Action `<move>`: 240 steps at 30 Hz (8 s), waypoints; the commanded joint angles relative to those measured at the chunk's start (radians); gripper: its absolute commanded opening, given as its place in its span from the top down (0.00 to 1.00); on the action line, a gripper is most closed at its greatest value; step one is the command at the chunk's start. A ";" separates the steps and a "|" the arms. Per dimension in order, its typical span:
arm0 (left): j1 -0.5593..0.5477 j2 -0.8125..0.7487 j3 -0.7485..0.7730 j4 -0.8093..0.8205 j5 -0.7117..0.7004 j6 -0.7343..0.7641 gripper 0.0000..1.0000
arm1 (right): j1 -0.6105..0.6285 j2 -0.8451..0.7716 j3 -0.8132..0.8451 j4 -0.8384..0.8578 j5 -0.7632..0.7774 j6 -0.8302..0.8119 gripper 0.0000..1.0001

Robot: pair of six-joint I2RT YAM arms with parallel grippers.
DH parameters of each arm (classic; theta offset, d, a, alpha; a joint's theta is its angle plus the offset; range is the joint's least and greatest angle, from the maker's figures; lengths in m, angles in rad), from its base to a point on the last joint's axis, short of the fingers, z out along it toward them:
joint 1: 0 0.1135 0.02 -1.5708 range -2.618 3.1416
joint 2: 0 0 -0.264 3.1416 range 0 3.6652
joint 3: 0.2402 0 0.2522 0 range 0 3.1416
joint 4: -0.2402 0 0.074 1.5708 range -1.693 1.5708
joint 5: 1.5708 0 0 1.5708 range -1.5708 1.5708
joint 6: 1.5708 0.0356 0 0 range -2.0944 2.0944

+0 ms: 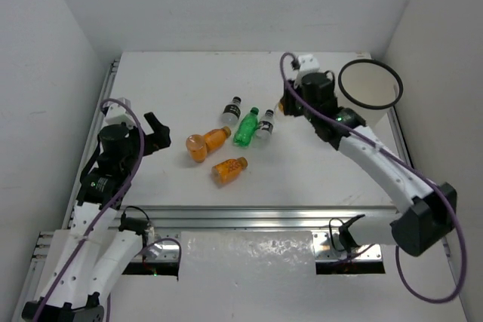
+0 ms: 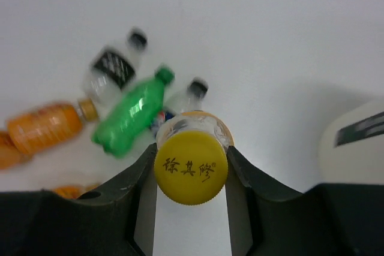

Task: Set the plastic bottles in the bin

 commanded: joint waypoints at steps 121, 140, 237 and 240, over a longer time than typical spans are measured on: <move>-0.389 0.586 0.343 -0.128 -0.418 -0.410 0.00 | -0.540 0.015 0.486 -0.332 0.143 0.144 0.01; -0.309 0.838 0.238 -0.003 -0.234 -0.370 0.06 | -0.245 -0.108 0.350 -0.366 -0.048 0.128 0.01; -0.387 1.185 0.529 -0.313 -0.165 0.178 0.77 | -0.427 -0.154 0.443 -0.435 -0.145 0.028 0.01; -0.424 1.025 0.477 -0.329 -0.145 0.161 0.93 | -0.423 -0.149 0.427 -0.429 -0.218 0.060 0.01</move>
